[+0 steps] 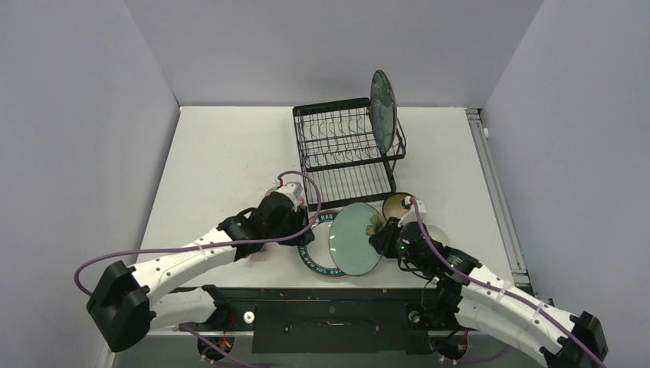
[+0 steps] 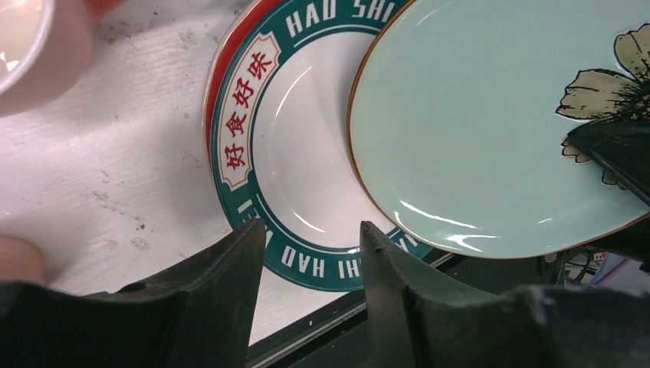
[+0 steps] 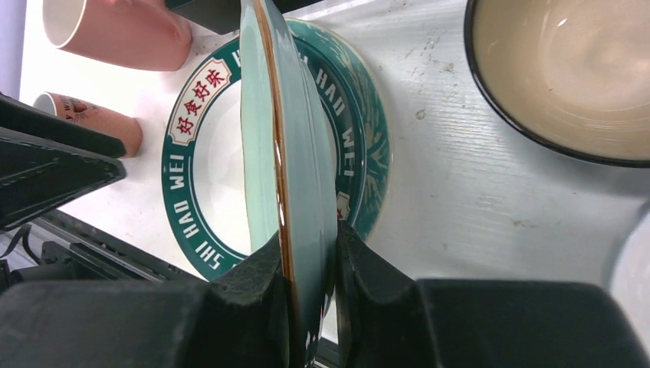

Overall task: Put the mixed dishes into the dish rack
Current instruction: Pick up the plate at the center of the board.

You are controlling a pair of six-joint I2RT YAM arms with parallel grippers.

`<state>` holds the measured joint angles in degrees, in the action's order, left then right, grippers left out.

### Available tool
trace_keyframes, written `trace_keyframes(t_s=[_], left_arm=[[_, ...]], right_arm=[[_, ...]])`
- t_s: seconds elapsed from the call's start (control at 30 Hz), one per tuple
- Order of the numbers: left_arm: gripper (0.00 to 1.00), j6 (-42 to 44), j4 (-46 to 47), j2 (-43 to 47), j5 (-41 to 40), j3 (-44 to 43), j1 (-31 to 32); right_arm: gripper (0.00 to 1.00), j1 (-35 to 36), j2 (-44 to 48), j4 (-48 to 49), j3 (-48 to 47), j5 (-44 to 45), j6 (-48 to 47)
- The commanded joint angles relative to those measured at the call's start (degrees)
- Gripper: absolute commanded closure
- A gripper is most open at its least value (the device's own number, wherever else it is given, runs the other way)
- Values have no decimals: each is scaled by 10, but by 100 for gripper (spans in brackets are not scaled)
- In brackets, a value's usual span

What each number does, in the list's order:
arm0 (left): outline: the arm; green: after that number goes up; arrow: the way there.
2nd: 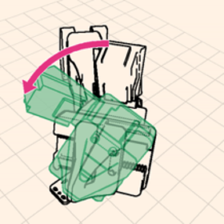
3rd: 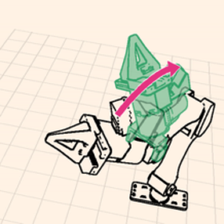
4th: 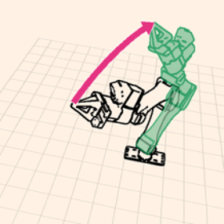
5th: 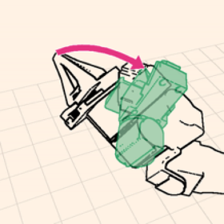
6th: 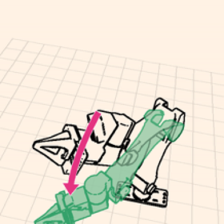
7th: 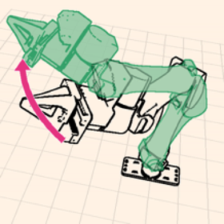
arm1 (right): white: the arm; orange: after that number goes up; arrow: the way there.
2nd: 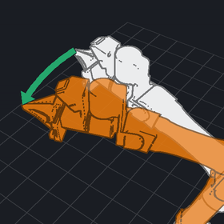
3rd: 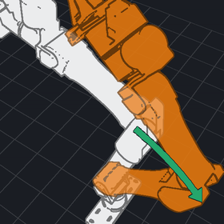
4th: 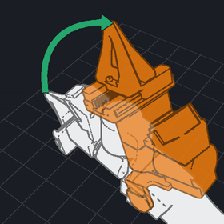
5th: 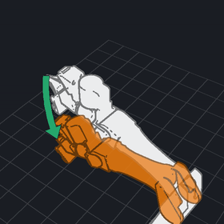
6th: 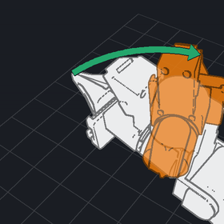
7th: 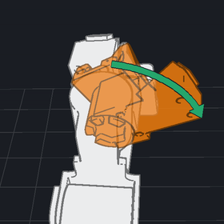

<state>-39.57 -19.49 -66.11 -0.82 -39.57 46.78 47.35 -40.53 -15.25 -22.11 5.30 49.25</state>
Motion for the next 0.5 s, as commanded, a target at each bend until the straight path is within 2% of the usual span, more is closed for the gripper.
trace_keyframes(t_s=[0.0, 0.47], left_arm=[[52, 32, -27, 34, 7, -41, 2], [30, 95, -110, 115, -10, -100, 0]], right_arm=[[100, 6, 41, -23, -58, 21, -23], [100, 6, 83, -172, -208, 17, -90]])
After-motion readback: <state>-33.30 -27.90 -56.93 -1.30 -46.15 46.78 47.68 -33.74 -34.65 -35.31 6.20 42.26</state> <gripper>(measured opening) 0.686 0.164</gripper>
